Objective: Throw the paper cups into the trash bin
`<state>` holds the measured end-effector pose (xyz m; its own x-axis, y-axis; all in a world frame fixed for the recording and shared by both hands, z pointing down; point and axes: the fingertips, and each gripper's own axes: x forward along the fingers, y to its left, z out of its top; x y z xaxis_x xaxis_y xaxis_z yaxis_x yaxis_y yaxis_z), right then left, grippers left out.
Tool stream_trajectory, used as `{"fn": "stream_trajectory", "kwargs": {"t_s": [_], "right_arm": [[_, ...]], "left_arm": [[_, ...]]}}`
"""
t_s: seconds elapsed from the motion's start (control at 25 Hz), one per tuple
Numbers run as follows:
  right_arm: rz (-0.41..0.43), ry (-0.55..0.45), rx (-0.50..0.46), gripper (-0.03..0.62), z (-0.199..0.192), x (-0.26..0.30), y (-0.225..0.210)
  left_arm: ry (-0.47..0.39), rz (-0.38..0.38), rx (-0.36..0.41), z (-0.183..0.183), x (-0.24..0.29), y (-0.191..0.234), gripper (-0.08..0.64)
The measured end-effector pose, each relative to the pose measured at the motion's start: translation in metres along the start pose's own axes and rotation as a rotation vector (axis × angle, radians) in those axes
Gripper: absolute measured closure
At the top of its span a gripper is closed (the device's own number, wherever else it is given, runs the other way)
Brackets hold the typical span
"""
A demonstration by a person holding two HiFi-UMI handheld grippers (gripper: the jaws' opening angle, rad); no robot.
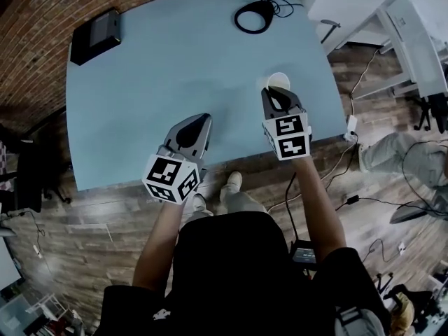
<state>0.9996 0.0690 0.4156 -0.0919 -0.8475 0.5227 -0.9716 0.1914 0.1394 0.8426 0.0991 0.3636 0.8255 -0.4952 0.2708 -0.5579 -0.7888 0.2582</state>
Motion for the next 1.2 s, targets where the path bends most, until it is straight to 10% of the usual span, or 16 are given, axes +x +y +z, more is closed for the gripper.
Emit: {"fn": "stream_trajectory", "kwargs": {"t_s": [1.2], "right_arm": [[0.415, -0.31, -0.046, 0.571, 0.172, -0.008, 0.256]], "left_arm": [[-0.165, 0.319, -0.039, 0.032, -0.183, 0.124, 0.551]]}}
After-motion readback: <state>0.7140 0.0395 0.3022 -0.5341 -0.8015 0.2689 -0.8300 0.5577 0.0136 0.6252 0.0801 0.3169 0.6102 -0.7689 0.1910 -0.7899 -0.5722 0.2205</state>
